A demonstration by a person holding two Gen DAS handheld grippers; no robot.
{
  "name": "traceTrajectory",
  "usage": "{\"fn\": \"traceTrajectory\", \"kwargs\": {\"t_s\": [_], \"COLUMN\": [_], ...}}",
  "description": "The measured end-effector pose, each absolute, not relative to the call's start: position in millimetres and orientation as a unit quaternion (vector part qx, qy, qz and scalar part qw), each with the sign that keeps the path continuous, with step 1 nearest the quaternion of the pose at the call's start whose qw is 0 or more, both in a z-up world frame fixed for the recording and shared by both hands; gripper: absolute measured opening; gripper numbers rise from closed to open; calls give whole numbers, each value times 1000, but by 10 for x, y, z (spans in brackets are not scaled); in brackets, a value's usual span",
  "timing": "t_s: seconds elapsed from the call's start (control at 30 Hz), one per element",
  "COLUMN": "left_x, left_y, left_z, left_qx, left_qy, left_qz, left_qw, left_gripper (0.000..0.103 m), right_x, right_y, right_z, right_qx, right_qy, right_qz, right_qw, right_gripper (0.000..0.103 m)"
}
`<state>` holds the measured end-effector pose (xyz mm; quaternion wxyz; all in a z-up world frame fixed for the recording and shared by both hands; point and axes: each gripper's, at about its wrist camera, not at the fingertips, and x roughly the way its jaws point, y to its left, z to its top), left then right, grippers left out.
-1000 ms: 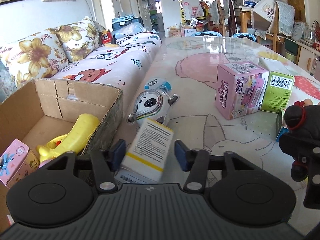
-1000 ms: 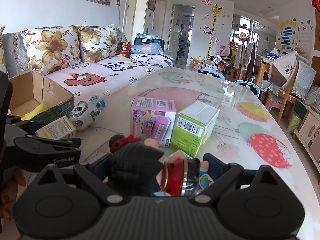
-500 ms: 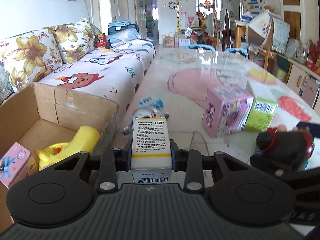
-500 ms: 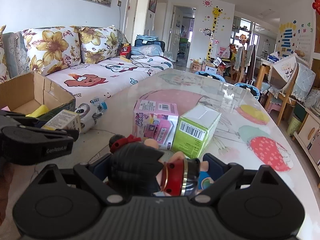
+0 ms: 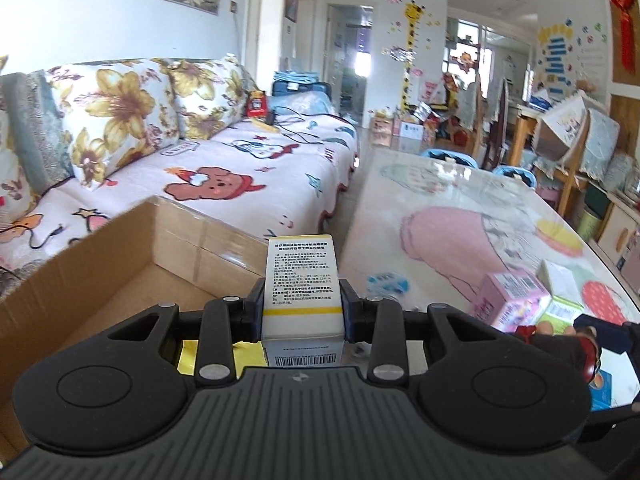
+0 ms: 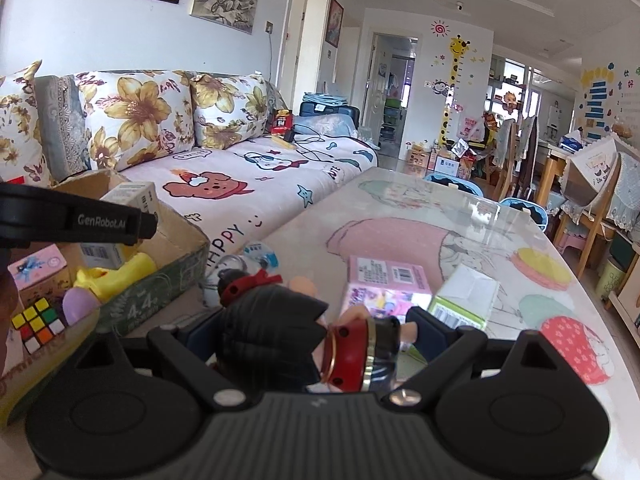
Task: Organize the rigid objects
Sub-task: 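Open both tools to drop the medicine box and doll into the cardboard box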
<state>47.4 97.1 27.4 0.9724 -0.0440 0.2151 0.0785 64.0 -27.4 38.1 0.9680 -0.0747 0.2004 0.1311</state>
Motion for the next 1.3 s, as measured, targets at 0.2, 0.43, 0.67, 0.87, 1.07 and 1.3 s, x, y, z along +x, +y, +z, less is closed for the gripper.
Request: {"fn": "traceTrajectory", "kwargs": {"t_s": [0.2,0.43,0.67,0.87,1.07,1.3], "left_x": [499,571,481,489,442,458], "left_y": [1283,1484,1627,1680,1637,1656], "left_z": [365,367,383,380,407,393], "left_qx": [-66,-92,-116,-130,-139,-159], "left_qy": [211,223,232,240,232,237], "left_qz": [123,165,179,178,174,159], "left_qw": [967,956,949,945,947,945], "left_gripper": [42,42,42,41,102,103], "right_x": [768,993,1142,1232,1091,880], "right_y": [167,701,1065,1269,1311,991], "right_z": [489,527,423,351,326,548], "right_qx": [-81,-109,-137,-158,-182,-150], "right_qy": [188,176,185,199,190,171], "right_qz": [168,205,226,248,250,213], "right_qw": [964,957,947,935,932,950], "right_gripper": [95,95,95,95,102,102]}}
